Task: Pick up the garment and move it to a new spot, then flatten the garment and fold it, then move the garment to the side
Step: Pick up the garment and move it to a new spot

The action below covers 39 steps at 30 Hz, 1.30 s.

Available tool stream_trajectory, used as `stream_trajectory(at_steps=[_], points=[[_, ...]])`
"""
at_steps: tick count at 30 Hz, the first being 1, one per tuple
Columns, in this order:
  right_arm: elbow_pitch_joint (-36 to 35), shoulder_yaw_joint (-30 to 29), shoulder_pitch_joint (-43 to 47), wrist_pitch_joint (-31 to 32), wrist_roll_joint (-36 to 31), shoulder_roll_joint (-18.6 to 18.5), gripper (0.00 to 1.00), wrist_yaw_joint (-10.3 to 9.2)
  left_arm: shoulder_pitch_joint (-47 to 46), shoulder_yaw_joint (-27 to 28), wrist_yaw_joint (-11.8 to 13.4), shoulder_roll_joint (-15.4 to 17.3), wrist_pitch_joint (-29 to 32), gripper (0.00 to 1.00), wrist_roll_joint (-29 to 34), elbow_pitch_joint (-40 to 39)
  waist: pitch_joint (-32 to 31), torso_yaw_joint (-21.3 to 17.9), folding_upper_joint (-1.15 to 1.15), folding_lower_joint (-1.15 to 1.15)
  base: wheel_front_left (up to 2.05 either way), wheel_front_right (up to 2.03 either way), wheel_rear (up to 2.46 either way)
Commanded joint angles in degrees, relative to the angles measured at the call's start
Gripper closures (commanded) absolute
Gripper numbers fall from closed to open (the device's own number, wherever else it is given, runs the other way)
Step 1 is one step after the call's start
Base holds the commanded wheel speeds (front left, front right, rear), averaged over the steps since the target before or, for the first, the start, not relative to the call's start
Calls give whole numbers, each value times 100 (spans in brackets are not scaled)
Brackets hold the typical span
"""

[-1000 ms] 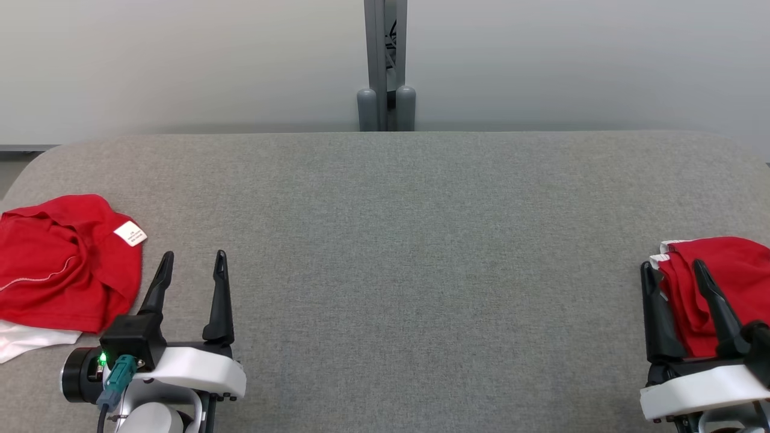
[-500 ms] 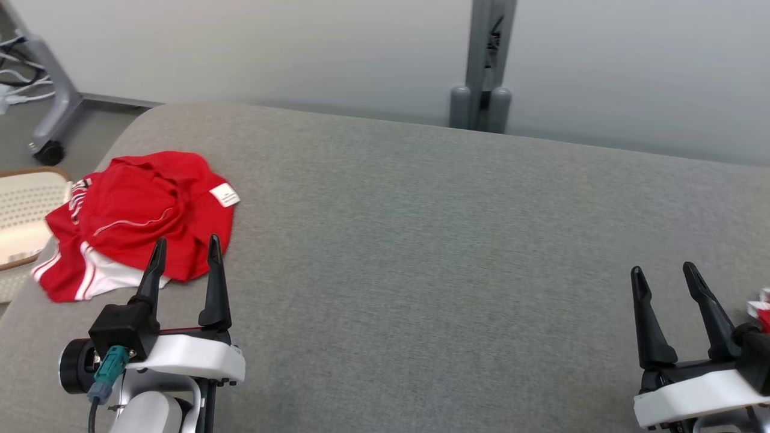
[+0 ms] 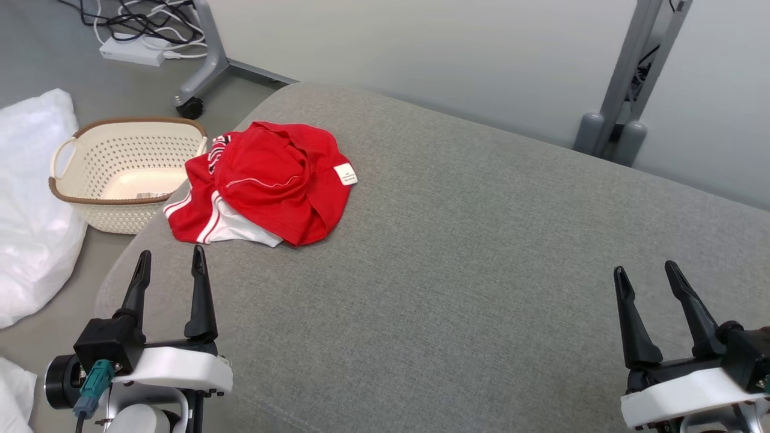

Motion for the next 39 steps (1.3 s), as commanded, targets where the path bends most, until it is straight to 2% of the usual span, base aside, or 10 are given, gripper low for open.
stream_trajectory(at_steps=[1, 19, 23, 27, 33, 36, 39], points=[[14, 8, -13, -6, 11, -25, 0, 1, 25, 36, -43, 12, -16, 0, 50, -11, -8, 83, 0, 0, 0, 0, 0], [73, 34, -75, 19, -39, -25, 0, 1, -71, 123, -85, -108, -16, 0, 290, 33, 55, 76, 0, 0, 0, 0, 0], [52, 0, -77, 69, -84, -24, 0, 1, -304, 177, -48, -17, -16, 0, 402, -95, 69, 86, 0, 0, 0, 0, 0], [-47, 32, -129, 128, -170, -25, 0, 1, -816, 291, -15, 240, 33, 0, 547, -323, 153, 23, 0, 0, 0, 0, 0], [-221, 75, -231, 308, -321, -27, 0, 1, -1829, 449, -210, 678, 633, 0, 494, -277, 419, -342, 0, 0, 0, 0, 0], [-353, 82, -336, 362, -410, -28, 0, 1, -2326, 458, -433, 788, 976, 0, 296, 237, 660, -580, 0, 0, 0, 0, 0], [-479, 75, -413, 419, -459, -26, 0, 1, -2692, 425, -672, 732, 1234, 0, 58, 1020, 899, -812, 0, 0, 0, 0, 0]])
